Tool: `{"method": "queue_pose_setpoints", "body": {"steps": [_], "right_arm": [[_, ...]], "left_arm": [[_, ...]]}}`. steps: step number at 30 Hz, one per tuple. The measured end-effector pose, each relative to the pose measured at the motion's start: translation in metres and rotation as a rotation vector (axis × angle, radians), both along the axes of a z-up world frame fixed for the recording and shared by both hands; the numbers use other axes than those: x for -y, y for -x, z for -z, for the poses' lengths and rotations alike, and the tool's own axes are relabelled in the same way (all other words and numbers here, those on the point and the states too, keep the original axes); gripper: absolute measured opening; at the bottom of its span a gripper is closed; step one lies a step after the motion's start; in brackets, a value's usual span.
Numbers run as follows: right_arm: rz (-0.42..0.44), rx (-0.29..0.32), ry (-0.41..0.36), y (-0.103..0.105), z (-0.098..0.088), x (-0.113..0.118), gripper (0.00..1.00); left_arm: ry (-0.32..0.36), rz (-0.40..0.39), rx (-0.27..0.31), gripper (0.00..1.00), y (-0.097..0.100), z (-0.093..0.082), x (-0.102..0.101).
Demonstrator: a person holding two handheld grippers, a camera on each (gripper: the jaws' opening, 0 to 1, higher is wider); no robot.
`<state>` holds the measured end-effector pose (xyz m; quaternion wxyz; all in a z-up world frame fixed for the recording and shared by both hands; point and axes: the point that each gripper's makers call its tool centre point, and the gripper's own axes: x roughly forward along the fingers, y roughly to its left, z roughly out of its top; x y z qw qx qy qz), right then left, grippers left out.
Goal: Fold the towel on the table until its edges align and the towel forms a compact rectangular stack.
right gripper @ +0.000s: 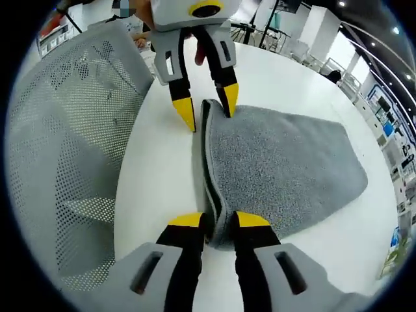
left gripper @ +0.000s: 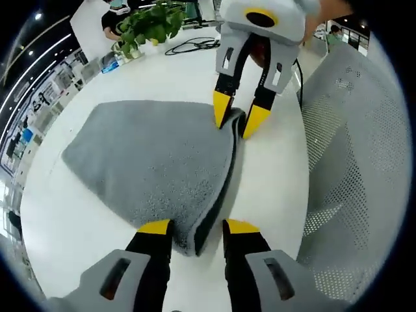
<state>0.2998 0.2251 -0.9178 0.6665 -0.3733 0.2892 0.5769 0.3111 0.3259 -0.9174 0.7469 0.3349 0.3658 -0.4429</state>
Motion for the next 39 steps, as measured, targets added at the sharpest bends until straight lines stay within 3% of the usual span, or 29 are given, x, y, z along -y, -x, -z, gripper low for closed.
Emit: {"method": "queue_pose_setpoints", "body": {"steps": [4, 7, 11, 12, 14, 17, 22, 30, 39], "right_arm": [[0.025, 0.033, -0.034, -0.003, 0.000, -0.001, 0.11], [0.002, 0.063, -0.008, -0.004, -0.001, -0.003, 0.08], [-0.009, 0.067, 0.016, -0.004, -0.002, -0.004, 0.06], [-0.003, 0.057, 0.017, -0.005, -0.002, -0.004, 0.05], [0.041, -0.020, -0.024, 0.001, -0.004, -0.006, 0.04], [0.051, -0.034, -0.022, 0.001, -0.005, -0.004, 0.04], [0.071, -0.132, -0.065, 0.013, -0.014, -0.002, 0.03], [0.067, -0.155, -0.095, 0.025, -0.024, -0.002, 0.03], [0.091, -0.198, -0.133, 0.031, -0.046, -0.002, 0.03]], "left_arm": [[0.001, 0.001, -0.005, 0.26, -0.004, 0.000, -0.002], [0.014, -0.006, -0.026, 0.25, -0.006, 0.000, -0.001], [-0.023, 0.021, -0.022, 0.21, -0.005, 0.001, 0.001], [-0.030, 0.013, -0.020, 0.18, -0.006, 0.001, 0.001], [-0.060, 0.022, -0.001, 0.14, -0.008, 0.001, 0.000], [-0.063, 0.000, -0.038, 0.11, -0.005, -0.001, 0.000], [-0.073, 0.044, -0.083, 0.10, 0.011, -0.006, -0.001], [-0.030, 0.034, -0.120, 0.10, 0.022, -0.019, -0.002], [0.047, 0.002, -0.160, 0.10, 0.027, -0.045, -0.002]]}}
